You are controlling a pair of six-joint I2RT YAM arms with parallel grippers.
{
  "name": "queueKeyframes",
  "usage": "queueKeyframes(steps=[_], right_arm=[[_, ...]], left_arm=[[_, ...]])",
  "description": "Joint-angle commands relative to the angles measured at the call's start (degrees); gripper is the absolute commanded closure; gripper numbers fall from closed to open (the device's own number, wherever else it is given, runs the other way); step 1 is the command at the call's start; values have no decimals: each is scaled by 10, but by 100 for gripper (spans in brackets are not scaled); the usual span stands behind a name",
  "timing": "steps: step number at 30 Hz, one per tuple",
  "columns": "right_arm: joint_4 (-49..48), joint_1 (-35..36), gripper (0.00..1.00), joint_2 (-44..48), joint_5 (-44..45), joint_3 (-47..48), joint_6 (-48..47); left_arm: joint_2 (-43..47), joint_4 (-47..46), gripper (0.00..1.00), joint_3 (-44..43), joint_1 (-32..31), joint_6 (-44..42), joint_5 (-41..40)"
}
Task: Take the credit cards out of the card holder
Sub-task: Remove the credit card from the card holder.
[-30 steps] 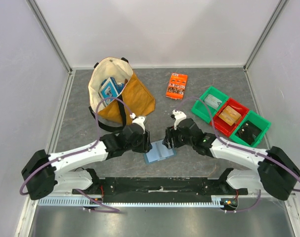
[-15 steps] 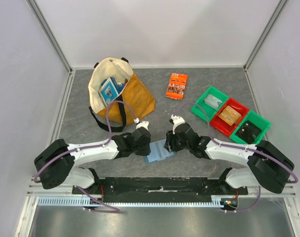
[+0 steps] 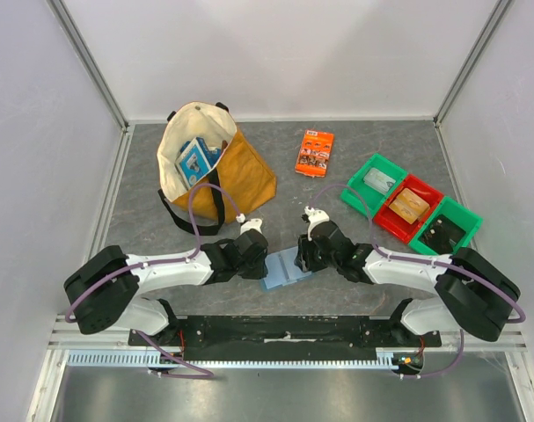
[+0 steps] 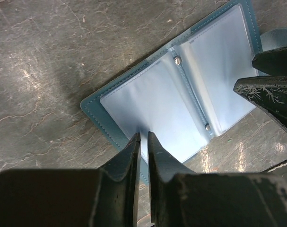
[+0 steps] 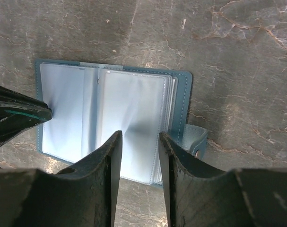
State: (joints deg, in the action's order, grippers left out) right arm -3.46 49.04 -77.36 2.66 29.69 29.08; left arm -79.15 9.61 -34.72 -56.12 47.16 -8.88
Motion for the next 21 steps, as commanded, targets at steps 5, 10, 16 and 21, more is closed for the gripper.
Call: queueKeyframes(steps=[5,10,16,21], right_arm=[[-37,8,65,-1,-53,3,9],[-58,11,74,4,-86,5,17],[-75,19,76,10,-121,24,20],[-67,41,72,-33,-152,60,5]], left_arm=[[-17,-10,84,13,-4,21,1],[-20,-12,84,13,-4,19,4],[-17,-15,84,17,-4,19,6],[-1,-23,84,27,-3,27,3]])
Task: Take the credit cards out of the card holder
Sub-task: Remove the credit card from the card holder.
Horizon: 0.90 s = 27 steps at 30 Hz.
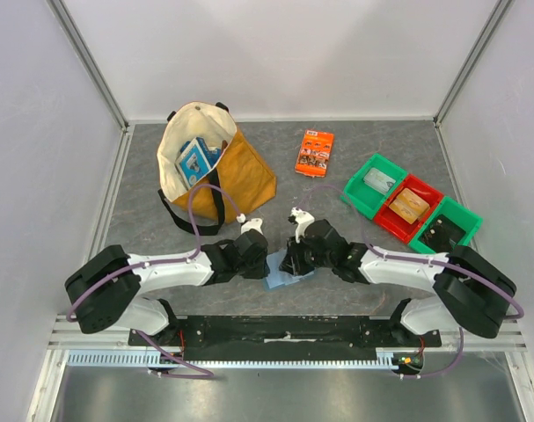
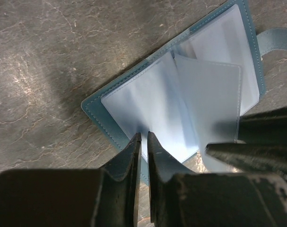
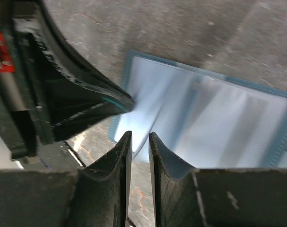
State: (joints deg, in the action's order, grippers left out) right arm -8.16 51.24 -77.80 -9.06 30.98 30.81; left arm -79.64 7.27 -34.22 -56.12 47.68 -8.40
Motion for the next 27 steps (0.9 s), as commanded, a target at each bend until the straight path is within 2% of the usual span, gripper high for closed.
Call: queueKeyframes(steps=[1,6,14,18,21,27], right_arm=[[-16,29,71,-43,-36,55,-15],[14,53,66,-59,-18,79,-29],[114,53,53,74,170,74,-55],[133,40,52,68,213,60,-48],[127,38,52,49,219,53,-40],[122,37,51,14,231,49,-29]], left_arm=[[11,-1,84,26,-5,24,-4],[50,-5,82,51,-4,43,-22],[158,10,72,86,-5,70,-52],[190,20,69,71,-4,57,-50],[187,15,67,46,-4,37,-35],[91,18,68,3,-3,5,-6]])
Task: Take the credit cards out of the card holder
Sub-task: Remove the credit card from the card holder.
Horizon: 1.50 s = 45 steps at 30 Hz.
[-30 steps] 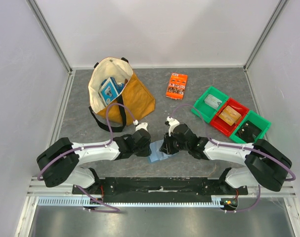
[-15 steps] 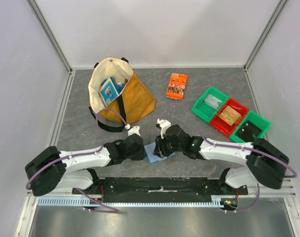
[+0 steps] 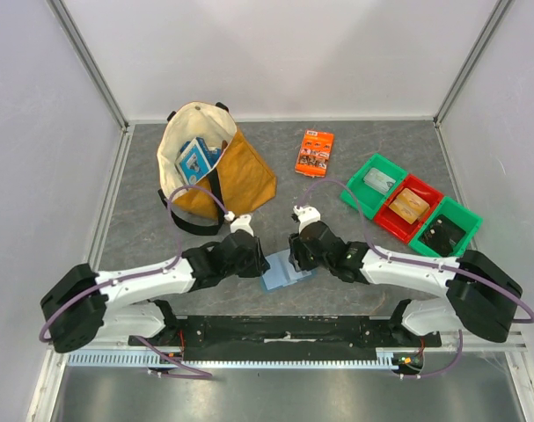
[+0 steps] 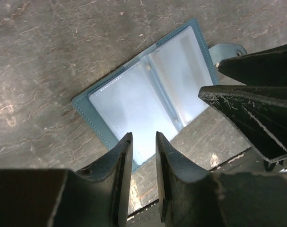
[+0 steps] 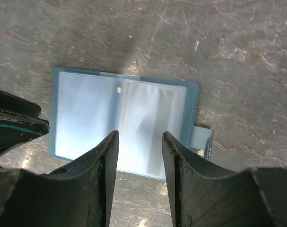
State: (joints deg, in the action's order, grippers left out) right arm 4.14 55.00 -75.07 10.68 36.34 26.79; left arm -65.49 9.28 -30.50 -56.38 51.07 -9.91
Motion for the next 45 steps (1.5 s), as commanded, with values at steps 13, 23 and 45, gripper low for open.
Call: queueKeyframes(steps=[13,23,45], right_arm=[[-5,-11,49,-42,20,-21,26],[-4,-18,47,-44,7,-28,30],[-9,-18,60,-6,-65,-9,27]], left_arm=[[-135,-9,70,-29,-1,-17,43],[-134,-8,73,-25,-1,-15,44],[-137,-13,74,-25,-1,-18,50]])
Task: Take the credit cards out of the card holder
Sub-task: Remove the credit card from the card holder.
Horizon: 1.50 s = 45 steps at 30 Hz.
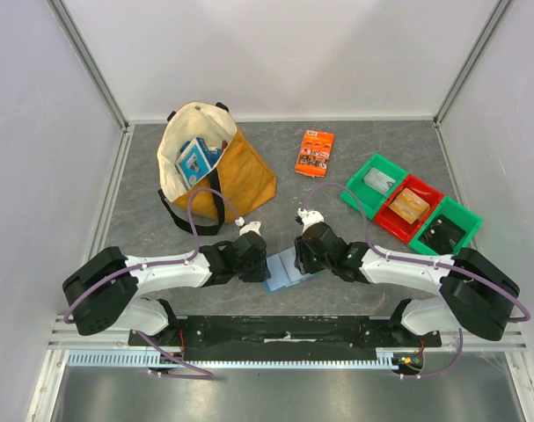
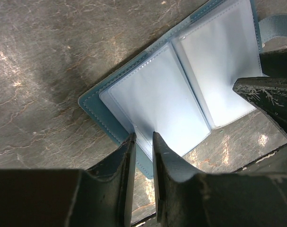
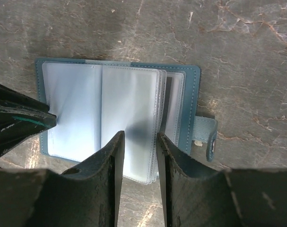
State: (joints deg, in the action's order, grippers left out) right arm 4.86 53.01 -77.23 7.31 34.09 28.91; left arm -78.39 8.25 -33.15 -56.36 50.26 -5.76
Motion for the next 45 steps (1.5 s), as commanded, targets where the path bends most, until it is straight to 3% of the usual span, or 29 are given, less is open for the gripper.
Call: queueKeyframes(steps=[1,8,14,17,18,21,38,45], right_arm=[[-16,2,60,21,-38,15,4],[2,3,45,57,-55,37,-4],[-1,7,39,45,-71,43,-10],[22,8,25,37,-5,44,-10],[24,9,24,38,18,41,-9],[29,8,24,44,58,27,-12],[-6,9,37,-42,15,23,-17],[8,16,35,-21,37,30,-21]], left_arm=[[-7,-3,74,2,-2,-10,8],[-5,-4,74,2,-2,-10,9],[-8,-5,74,0,-2,-10,11],[-5,-5,74,1,-2,-10,12],[-4,-4,74,2,-2,-10,12],[-2,-5,74,3,-2,-10,10],[-1,-10,74,8,-2,-10,13],[-4,-10,74,5,-2,-10,14]])
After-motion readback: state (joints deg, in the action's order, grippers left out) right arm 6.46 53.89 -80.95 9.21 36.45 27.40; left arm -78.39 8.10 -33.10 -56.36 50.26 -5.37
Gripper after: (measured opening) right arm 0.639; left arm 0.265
